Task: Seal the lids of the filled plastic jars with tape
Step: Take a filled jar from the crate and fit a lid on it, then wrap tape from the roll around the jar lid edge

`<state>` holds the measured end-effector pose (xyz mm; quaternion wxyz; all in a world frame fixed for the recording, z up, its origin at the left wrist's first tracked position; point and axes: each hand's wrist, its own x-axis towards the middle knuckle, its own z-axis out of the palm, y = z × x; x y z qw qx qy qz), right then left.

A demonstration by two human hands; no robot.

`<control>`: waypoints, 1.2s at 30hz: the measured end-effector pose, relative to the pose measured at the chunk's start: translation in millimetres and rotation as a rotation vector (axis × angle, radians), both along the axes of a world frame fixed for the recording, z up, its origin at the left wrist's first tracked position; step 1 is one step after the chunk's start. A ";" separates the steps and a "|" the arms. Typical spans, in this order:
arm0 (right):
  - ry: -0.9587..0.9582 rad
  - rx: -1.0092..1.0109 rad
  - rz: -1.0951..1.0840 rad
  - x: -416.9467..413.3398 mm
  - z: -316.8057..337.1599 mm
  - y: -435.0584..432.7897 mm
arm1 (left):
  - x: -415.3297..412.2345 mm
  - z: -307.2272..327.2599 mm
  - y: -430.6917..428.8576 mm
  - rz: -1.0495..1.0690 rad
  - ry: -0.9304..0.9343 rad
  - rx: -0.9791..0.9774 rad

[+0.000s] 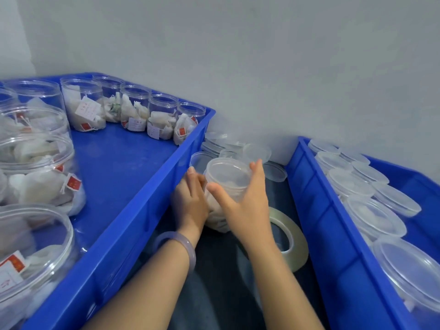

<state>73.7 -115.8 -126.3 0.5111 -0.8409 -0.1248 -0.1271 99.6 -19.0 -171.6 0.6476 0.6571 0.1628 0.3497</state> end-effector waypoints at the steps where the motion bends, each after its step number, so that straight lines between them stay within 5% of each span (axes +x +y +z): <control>1: 0.050 0.023 0.024 -3.0 2.0 -8.3 | -1.1 0.4 0.4 0.028 0.003 0.016; 4: 0.185 -0.150 -0.090 -9.9 2.9 -48.0 | -6.6 3.0 -1.1 0.084 0.021 0.043; 9: 0.240 -0.872 -0.165 -35.3 -36.0 -66.2 | -35.0 3.2 -11.2 -0.012 0.036 0.070; 19: 0.122 -0.365 -0.169 -45.3 -32.8 -72.2 | -67.3 -3.1 -24.2 -0.672 0.092 0.399; 36: 0.029 -0.326 -0.035 -49.5 -37.6 -64.8 | -70.9 7.1 -26.3 -0.564 0.073 0.282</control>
